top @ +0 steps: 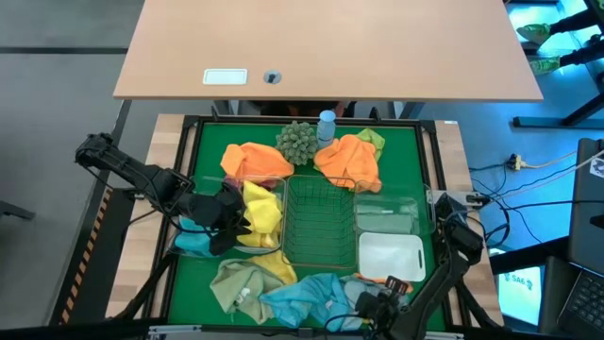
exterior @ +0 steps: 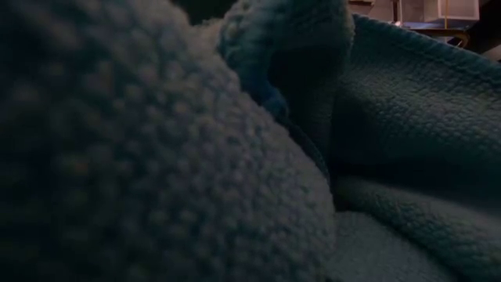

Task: Sort microfiber towel by color & place in baskets
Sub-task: Put the bottom right light blue microfiber cloth into the left transparent bin, then put the bottom left green microfiber cloth into the black wire basket

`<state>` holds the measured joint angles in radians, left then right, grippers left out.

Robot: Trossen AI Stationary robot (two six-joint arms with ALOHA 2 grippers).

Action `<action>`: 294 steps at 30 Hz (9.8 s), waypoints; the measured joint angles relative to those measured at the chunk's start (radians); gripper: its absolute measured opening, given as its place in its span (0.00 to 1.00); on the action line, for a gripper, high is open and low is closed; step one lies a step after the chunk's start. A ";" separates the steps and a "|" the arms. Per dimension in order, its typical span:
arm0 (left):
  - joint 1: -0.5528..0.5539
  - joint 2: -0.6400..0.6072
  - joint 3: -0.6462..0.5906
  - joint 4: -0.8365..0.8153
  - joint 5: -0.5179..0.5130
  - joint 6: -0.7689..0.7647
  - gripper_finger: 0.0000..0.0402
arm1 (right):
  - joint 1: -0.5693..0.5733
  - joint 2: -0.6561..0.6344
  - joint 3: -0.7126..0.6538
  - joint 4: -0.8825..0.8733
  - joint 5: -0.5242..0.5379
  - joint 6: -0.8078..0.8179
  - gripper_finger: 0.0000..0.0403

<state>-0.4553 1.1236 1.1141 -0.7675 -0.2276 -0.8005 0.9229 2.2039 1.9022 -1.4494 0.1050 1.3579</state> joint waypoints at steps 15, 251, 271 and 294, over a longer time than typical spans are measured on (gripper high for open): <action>0.000 0.000 0.000 0.012 -0.024 0.000 0.27 | -0.038 -0.006 0.286 -0.123 0.098 -0.131 0.03; 0.009 0.249 0.000 -0.751 0.175 -0.106 0.15 | -0.223 -0.079 0.434 0.098 0.112 -0.831 0.42; 0.008 0.176 0.099 -0.785 0.207 -0.134 0.28 | -0.223 -0.078 0.434 0.097 0.112 -0.832 0.42; -0.302 0.192 0.194 -0.105 0.178 -0.221 0.28 | -0.223 -0.079 0.434 0.103 0.111 -0.831 0.42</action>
<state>-0.7573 1.3159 1.3085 -0.8722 -0.0494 -1.0212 0.6998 2.1254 2.3363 -1.3464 0.2161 0.5265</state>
